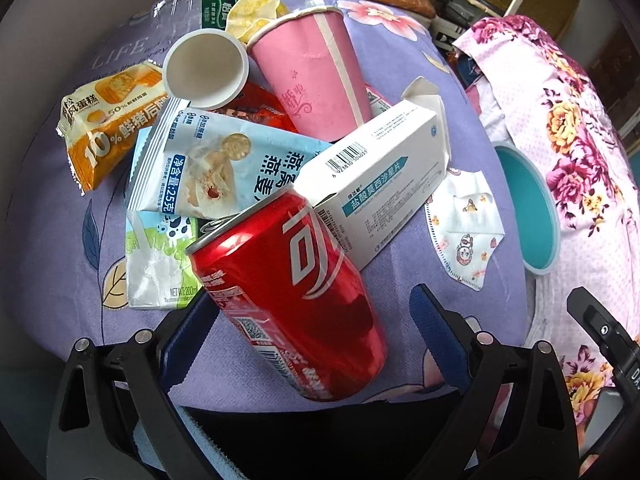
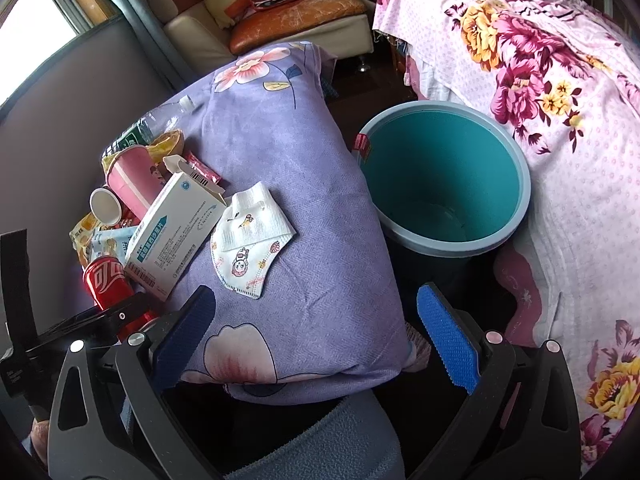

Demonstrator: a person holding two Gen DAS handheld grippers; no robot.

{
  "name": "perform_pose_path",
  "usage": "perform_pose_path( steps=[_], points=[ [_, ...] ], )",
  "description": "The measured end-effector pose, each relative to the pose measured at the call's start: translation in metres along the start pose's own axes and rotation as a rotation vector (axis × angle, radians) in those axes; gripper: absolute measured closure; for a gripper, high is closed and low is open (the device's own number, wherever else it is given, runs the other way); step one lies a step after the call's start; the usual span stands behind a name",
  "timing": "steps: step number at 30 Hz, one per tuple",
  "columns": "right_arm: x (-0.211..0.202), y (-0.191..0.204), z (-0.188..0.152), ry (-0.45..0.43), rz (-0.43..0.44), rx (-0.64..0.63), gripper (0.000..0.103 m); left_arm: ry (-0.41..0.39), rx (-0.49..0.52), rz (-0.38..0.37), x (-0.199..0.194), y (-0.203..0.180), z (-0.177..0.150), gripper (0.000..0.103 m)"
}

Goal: Collect trash
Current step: 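Grasp the red cola can with the left tool while the right tool grasps the pink cup, then carry the can and cup to the teal bin and release both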

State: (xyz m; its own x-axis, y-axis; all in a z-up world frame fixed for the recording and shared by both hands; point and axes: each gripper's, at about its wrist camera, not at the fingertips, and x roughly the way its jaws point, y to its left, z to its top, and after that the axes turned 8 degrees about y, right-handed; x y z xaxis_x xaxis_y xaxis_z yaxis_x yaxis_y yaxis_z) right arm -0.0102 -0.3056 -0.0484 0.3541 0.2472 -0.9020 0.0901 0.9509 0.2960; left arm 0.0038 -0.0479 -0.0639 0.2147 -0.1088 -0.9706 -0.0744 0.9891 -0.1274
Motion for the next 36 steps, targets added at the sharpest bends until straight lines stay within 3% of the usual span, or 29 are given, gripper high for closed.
perform_pose_path(
  steps=[1, 3, 11, 18, 21, 25, 31, 36],
  points=[
    [0.001, 0.001, 0.000, 0.003, 0.005, 0.001, 0.006, 0.007, 0.009, -0.013, 0.000, 0.001, 0.001, 0.028],
    [0.002, 0.005, 0.000, 0.009, 0.015, 0.001, 0.006, 0.002, 0.039, -0.025, -0.004, -0.001, -0.001, 0.029],
    [0.007, 0.036, 0.012, 0.036, 0.040, -0.050, 0.011, -0.173, 0.137, -0.062, -0.064, 0.006, -0.004, 0.030],
    [0.020, 0.091, 0.045, 0.048, 0.031, -0.201, 0.011, -0.269, 0.112, -0.077, -0.095, 0.048, 0.036, 0.030],
    [0.034, 0.119, 0.065, 0.096, 0.056, -0.270, 0.011, -0.274, 0.088, -0.094, -0.097, 0.074, 0.054, 0.030],
    [0.057, 0.157, 0.088, 0.151, 0.064, -0.356, 0.028, -0.282, 0.038, -0.103, -0.095, 0.107, 0.074, 0.031],
    [0.098, 0.199, 0.105, 0.205, 0.039, -0.465, 0.028, -0.288, -0.004, -0.136, -0.094, 0.139, 0.085, 0.033],
    [0.128, 0.210, 0.108, 0.249, 0.004, -0.491, 0.028, -0.269, -0.036, -0.167, -0.084, 0.152, 0.090, 0.034]
  ],
)
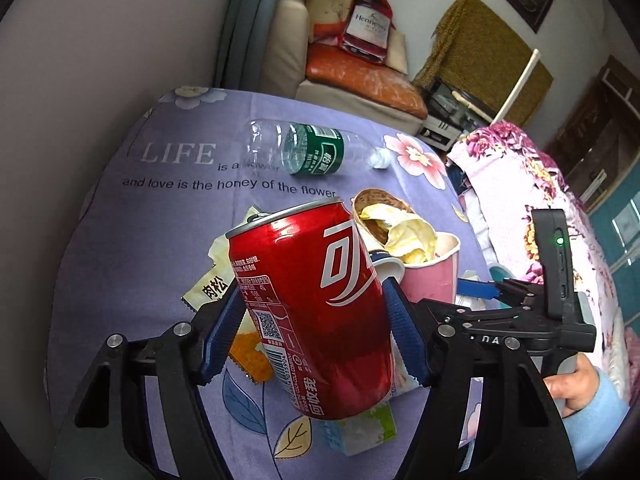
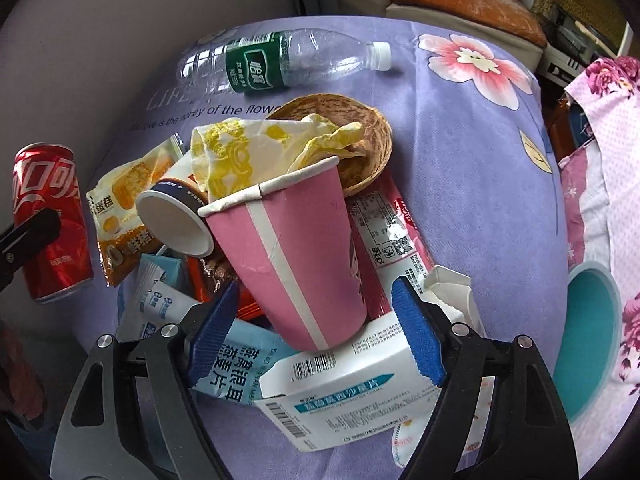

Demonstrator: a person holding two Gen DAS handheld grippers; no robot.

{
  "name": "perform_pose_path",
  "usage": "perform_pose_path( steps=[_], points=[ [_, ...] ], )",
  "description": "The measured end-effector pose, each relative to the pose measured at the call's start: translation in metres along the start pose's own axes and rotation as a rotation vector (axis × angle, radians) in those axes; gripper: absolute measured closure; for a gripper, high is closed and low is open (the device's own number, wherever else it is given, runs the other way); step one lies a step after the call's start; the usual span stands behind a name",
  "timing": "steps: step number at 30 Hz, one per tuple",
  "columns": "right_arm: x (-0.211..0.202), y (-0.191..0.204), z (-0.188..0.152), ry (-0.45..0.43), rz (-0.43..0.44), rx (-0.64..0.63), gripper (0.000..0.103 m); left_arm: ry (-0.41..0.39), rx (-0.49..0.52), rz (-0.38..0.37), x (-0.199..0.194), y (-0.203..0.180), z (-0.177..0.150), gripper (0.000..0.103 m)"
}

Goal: Collect trash
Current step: 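Carry the can and cup to the teal bin and release both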

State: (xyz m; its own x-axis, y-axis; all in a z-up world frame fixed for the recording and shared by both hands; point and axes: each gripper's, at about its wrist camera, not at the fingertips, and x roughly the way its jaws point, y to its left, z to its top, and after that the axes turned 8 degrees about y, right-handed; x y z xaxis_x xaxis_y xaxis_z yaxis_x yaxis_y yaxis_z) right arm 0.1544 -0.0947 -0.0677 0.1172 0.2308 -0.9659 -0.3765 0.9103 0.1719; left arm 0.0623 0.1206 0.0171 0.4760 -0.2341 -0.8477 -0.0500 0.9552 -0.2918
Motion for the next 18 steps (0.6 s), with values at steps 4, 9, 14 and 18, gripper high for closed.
perform_pose_path(
  steps=[4, 9, 14, 18],
  points=[
    [-0.006, 0.007, -0.003, 0.002, -0.010, -0.032, 0.043, -0.003, -0.015, -0.023, 0.001, 0.002, 0.000, 0.034],
    [-0.030, 0.010, -0.009, 0.003, -0.030, -0.058, 0.044, -0.009, -0.013, -0.043, 0.001, -0.001, -0.001, 0.034],
    [-0.052, -0.001, -0.026, -0.011, -0.020, -0.032, 0.045, -0.014, 0.001, -0.058, -0.004, -0.010, -0.005, 0.035],
    [-0.069, -0.013, -0.045, -0.046, 0.006, 0.013, 0.045, -0.014, 0.042, -0.060, -0.007, -0.026, -0.008, 0.035]
  ],
)
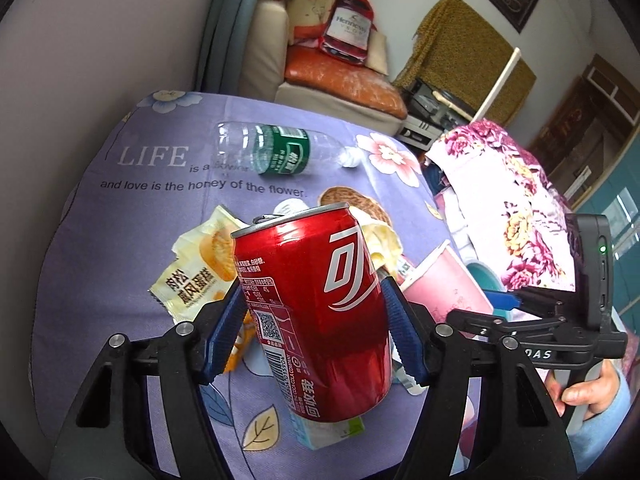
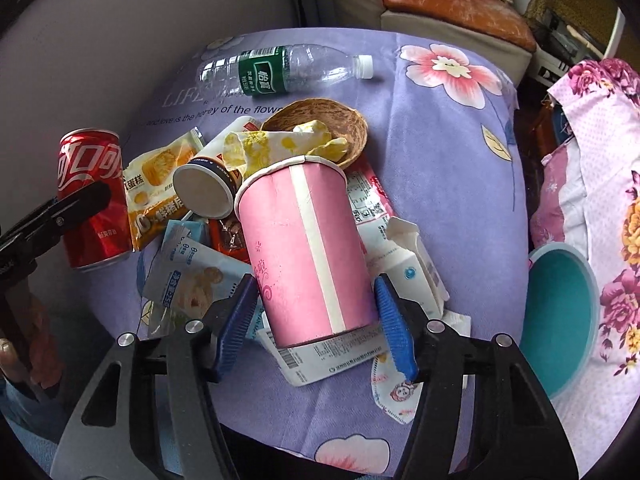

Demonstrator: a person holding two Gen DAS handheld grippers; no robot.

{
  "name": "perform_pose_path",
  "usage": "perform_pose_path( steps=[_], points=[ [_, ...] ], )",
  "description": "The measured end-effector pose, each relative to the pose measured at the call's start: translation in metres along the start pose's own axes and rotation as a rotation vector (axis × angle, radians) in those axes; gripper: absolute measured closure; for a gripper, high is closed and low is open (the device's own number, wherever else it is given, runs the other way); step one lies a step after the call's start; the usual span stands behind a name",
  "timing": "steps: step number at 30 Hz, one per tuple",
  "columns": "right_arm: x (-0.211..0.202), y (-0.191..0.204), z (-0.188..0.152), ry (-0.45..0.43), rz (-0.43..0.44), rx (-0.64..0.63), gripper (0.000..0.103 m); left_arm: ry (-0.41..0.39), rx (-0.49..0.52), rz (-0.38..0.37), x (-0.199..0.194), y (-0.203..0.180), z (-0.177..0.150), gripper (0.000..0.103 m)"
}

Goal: Collect trash
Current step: 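Carry the can and cup to the teal bin and release both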

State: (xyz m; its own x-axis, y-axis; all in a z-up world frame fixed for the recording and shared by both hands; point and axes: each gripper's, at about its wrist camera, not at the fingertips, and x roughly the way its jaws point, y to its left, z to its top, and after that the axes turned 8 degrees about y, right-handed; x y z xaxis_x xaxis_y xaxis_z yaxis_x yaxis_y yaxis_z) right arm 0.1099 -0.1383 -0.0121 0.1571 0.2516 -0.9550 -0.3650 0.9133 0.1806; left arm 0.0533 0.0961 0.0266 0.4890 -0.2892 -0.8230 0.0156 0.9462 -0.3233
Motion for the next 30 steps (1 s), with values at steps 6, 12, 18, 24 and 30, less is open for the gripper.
perform_pose_path(
  steps=[6, 12, 18, 24, 30],
  points=[
    [-0.030, -0.032, -0.023, -0.095, 0.056, 0.117, 0.045, 0.010, 0.084, -0.018, 0.004, -0.038, -0.002, 0.036],
    [-0.052, -0.077, -0.040, -0.177, 0.068, 0.241, 0.045, 0.058, 0.209, -0.047, 0.032, -0.097, 0.004, 0.036],
    [-0.066, -0.150, -0.066, -0.241, 0.046, 0.407, 0.045, 0.131, 0.339, -0.090, 0.080, -0.174, 0.014, 0.037],
    [-0.073, -0.225, -0.105, -0.289, 0.007, 0.570, 0.045, 0.220, 0.468, -0.109, 0.141, -0.258, 0.012, 0.037],
    [-0.064, -0.276, -0.134, -0.268, -0.043, 0.663, 0.045, 0.306, 0.548, -0.092, 0.199, -0.312, -0.001, 0.037]
  ],
)
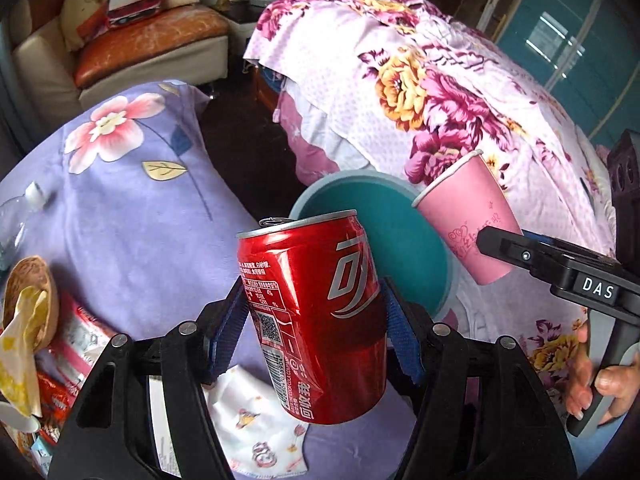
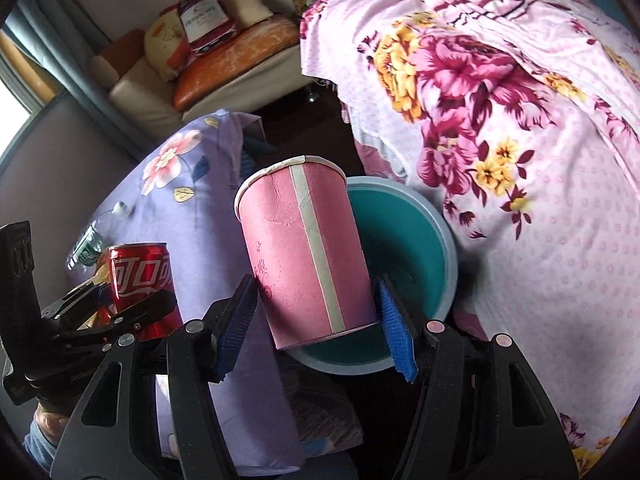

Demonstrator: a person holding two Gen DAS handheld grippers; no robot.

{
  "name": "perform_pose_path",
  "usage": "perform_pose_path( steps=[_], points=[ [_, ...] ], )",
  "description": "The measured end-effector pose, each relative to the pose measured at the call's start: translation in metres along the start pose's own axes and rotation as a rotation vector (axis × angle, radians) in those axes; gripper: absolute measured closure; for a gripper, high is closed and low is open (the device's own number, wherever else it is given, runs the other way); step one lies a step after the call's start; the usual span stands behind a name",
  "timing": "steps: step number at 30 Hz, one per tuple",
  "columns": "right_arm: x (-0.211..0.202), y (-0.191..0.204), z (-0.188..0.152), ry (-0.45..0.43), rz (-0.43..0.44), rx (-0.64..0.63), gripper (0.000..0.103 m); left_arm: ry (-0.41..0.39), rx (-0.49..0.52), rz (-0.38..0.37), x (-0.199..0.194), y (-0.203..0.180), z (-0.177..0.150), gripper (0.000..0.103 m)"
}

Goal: Collect trash
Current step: 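Carry the can and cup to the teal bin and release both, then grasp the white medicine box with the left tool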

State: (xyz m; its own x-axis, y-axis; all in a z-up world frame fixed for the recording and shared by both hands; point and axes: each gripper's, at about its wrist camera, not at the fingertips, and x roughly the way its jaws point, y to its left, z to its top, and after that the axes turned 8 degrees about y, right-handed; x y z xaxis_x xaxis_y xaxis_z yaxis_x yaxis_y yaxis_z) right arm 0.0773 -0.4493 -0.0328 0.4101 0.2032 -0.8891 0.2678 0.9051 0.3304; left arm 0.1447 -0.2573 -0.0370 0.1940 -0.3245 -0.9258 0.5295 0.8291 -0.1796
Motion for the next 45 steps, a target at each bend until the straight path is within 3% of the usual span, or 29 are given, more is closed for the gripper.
perform_pose_path(
  steps=[7, 9, 11, 21, 25, 37, 45],
  points=[
    [0.021, -0.034, 0.006, 0.032, -0.022, 0.056, 0.045, 0.079, 0.012, 0.021, 0.040, -0.020, 0.021, 0.032],
    [0.026, -0.038, 0.005, 0.044, -0.020, 0.062, 0.045, 0.069, 0.008, 0.042, 0.040, -0.020, 0.020, 0.020],
    [0.032, -0.042, 0.005, 0.055, -0.021, 0.068, 0.045, 0.057, 0.005, 0.061, 0.039, -0.017, 0.019, 0.017],
    [0.048, -0.037, 0.004, 0.104, -0.030, 0.065, 0.044, 0.010, -0.048, 0.049, 0.008, 0.006, 0.009, 0.015],
    [0.048, -0.029, 0.002, 0.119, -0.034, 0.067, 0.033, -0.007, -0.069, 0.037, -0.007, 0.018, -0.003, 0.014],
    [0.027, 0.020, -0.017, 0.108, -0.022, 0.005, 0.029, -0.058, -0.145, 0.073, -0.056, 0.066, -0.060, 0.014],
    [0.019, 0.061, -0.036, 0.114, -0.015, -0.057, 0.027, -0.049, -0.208, 0.101, -0.067, 0.103, -0.102, 0.014]
  ],
)
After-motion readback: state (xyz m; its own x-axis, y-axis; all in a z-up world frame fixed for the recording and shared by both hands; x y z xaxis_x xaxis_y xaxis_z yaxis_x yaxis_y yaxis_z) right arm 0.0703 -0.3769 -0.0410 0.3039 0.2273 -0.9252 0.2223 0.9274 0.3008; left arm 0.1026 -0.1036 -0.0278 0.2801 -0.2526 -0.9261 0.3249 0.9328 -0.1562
